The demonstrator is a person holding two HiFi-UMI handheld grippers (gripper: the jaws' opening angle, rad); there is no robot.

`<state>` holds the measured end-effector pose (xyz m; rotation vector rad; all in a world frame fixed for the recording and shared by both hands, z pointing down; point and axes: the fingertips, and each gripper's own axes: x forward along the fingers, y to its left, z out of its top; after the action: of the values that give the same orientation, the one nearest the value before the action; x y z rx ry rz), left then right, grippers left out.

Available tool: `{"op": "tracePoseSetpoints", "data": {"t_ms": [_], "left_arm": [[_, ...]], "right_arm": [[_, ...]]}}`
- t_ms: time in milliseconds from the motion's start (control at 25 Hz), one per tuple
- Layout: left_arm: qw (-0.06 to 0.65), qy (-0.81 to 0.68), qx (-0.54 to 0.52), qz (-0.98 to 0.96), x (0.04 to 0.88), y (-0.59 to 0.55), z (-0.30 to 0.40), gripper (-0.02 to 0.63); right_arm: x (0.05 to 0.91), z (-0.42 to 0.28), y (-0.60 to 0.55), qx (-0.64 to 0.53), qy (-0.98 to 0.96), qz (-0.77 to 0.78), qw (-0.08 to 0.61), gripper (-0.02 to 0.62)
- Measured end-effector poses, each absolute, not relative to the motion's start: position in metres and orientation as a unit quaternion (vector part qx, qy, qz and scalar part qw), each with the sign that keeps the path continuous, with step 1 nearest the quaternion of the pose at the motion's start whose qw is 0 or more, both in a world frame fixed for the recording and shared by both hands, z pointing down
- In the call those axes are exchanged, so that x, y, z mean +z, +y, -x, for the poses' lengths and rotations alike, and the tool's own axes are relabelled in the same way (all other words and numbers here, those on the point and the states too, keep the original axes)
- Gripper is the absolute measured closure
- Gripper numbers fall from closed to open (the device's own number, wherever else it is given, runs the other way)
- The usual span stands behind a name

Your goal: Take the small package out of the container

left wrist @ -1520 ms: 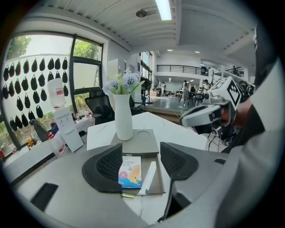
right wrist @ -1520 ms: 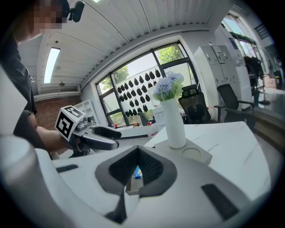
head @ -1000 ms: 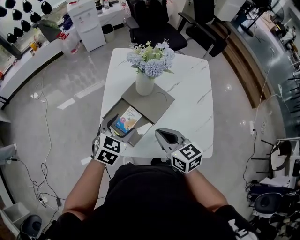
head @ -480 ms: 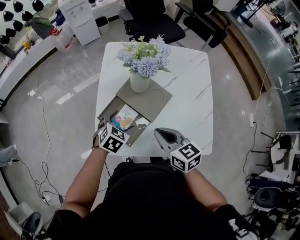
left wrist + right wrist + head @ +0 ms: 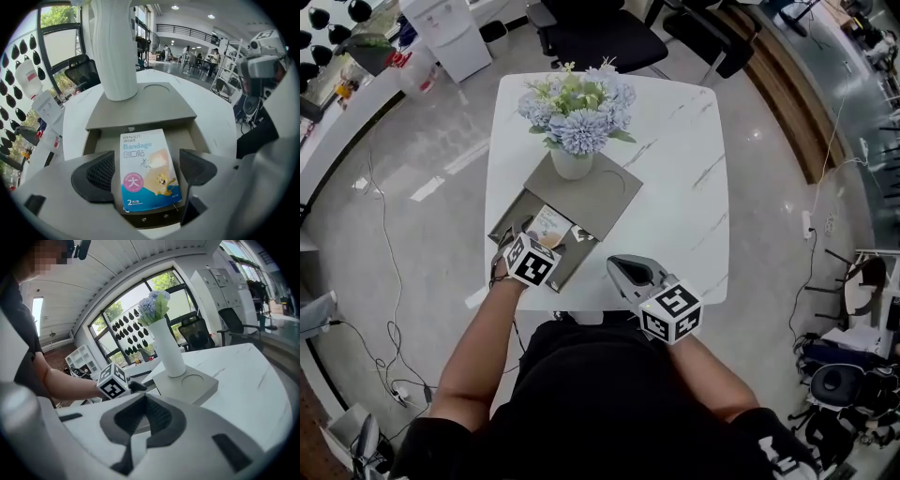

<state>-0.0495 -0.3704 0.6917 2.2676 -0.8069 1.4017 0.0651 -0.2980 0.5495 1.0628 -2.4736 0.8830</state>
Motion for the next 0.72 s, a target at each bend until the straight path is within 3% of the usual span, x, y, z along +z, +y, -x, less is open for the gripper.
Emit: {"op": "tracePoseSetpoints", "data": {"t_ms": [720], "left_arm": [[0.227, -0.256, 0.546, -0.765, 0.727, -0.372, 0.05, 0.178]], "right_arm": [[0.558, -0.081, -0.303, 0.322, -0.853, -0.383, 0.15, 0.595]]}}
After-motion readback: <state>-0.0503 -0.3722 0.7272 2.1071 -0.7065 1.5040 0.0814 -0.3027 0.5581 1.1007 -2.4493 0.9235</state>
